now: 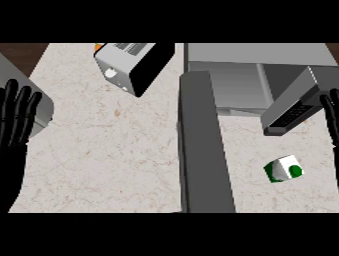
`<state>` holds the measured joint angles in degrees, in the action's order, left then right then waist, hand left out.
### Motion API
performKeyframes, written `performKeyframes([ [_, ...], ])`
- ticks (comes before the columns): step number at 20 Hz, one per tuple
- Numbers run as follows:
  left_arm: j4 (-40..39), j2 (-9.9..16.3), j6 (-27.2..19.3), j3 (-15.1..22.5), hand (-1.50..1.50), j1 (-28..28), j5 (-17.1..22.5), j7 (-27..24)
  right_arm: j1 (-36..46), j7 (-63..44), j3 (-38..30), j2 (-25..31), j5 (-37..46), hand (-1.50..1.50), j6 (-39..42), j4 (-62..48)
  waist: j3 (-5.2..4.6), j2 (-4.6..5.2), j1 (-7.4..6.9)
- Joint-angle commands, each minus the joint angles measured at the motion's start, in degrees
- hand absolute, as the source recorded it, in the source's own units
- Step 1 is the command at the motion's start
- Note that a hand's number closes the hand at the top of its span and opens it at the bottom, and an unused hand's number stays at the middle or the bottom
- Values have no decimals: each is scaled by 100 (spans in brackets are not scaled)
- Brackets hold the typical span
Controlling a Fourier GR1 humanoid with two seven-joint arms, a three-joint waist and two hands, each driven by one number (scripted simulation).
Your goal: Pick up the milk, place it into the microwave and close the microwave
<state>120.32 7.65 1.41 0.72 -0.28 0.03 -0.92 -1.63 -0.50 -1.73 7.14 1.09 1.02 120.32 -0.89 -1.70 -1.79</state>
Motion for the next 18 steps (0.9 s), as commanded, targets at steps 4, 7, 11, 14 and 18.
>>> performKeyframes([
  [4,-418,-25,-101,-445,-150,323,87,-75,224,353,-199,-66,162,-150,-87,-447,90,173,177],
  [7,-545,-184,29,-605,-150,-105,787,266,-340,191,523,-665,-607,-150,209,-227,92,169,111],
  [11,-600,-330,26,-475,-150,-440,625,11,-1098,590,843,-702,-692,-150,372,-118,90,161,184],
  [14,-138,-239,159,-609,-150,-688,882,330,-1314,622,838,-686,-732,-150,479,91,90,161,179],
  [18,66,-743,-86,171,-150,-1168,203,119,-1706,715,1235,-712,-369,-150,111,340,90,159,188],
])
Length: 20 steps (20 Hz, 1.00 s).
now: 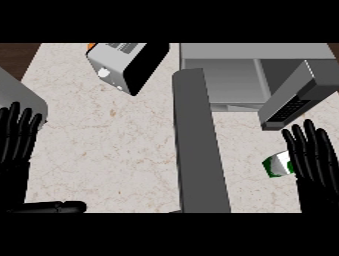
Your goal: Pick up the milk, place it into the microwave and close the microwave
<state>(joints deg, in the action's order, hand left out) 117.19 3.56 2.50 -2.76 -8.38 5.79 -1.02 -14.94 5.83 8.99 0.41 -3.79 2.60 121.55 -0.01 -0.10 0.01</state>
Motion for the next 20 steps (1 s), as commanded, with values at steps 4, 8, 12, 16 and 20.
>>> performKeyframes([
  [4,160,-102,374,5,-150,-958,75,-702,-369,597,-212,83,218,-150,-177,-329,2,2,-19],
  [8,763,-296,242,449,-150,-1402,-195,-486,-714,514,-65,27,695,-150,-651,195,1,-6,-9],
  [12,897,-346,139,559,-150,-1581,-163,-457,-703,1044,-44,-40,994,-150,-1117,-360,2,-2,-8],
  [16,528,-119,574,75,-150,-1567,112,-741,2,1199,-528,-38,963,-150,-1328,-1198,1,7,-25],
  [20,887,-138,635,-36,-150,-1917,194,-773,-223,1757,-375,-39,850,-150,-1471,-1595,2,3,-24],
])
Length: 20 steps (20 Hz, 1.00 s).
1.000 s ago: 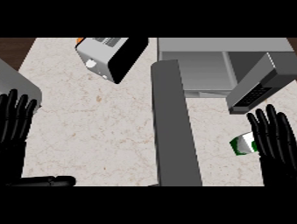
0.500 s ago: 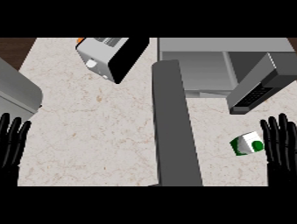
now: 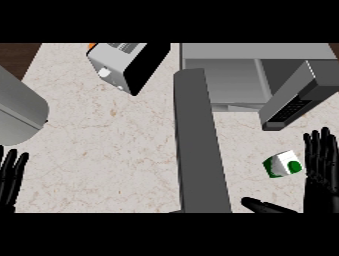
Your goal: Pick up the milk, place it into the microwave and close the microwave
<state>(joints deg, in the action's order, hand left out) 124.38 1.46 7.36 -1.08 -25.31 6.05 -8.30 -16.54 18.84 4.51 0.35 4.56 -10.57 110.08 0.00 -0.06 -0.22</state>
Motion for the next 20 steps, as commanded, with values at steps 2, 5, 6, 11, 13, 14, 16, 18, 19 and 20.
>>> performKeyframes([
  [2,349,-56,100,79,-150,-277,2,138,494,31,-490,138,-226,-150,61,-677,1,2,-6],
  [5,226,-142,27,340,-150,-239,-240,-20,455,343,-568,125,-190,-150,43,-996,1,2,6],
  [6,17,-96,309,32,-150,-667,-75,-644,80,667,-485,-15,-161,-150,-10,-1083,0,-3,-5],
  [11,-2,-141,56,295,-150,-469,-260,-482,554,1143,-905,142,-98,-150,-56,-2053,1,3,-4],
  [13,29,-142,234,228,-150,-670,-237,-597,570,1104,-1520,557,-621,-150,259,-2054,1,0,-3],
  [14,171,-143,203,142,-150,-547,-159,-343,54,1138,-1392,518,-584,-150,354,-1798,1,-2,23],
  [16,241,166,515,-334,-150,-767,440,-467,650,1484,-1418,370,-428,-150,152,-2660,1,3,-23],
  [18,94,-142,291,208,-150,-765,-125,-652,503,1594,-1604,590,-563,-150,398,-2647,1,1,-4],
  [19,-33,-143,214,208,-150,-751,-111,-685,283,1823,-1583,585,-618,-150,569,-2703,1,1,4],
  [20,-187,-6,257,-86,-150,-264,54,-381,768,1748,-1685,650,-614,-150,528,-3238,2,8,3],
])
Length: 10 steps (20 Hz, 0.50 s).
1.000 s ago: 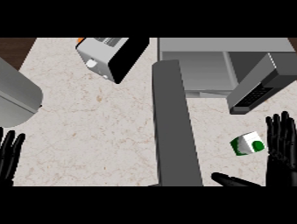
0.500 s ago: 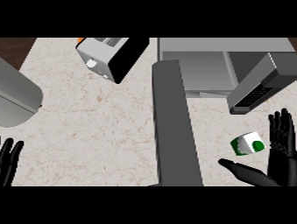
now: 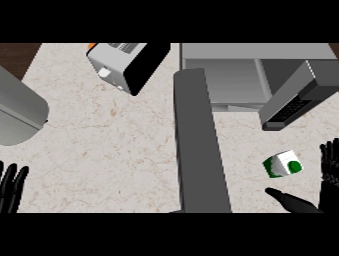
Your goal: Pick up the milk, place it into the microwave and close the microwave
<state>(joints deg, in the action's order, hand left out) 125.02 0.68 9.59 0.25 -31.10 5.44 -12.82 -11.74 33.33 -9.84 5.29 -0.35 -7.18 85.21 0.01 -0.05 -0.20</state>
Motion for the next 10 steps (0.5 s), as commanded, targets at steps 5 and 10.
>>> performKeyframes([
  [5,451,-66,68,235,-150,-666,-78,-192,207,957,-391,383,-108,-150,567,-1556,3,-4,-40],
  [10,-274,48,302,-172,-150,-358,207,-618,778,1037,-538,562,-86,-150,607,-2336,-1,0,-22],
])
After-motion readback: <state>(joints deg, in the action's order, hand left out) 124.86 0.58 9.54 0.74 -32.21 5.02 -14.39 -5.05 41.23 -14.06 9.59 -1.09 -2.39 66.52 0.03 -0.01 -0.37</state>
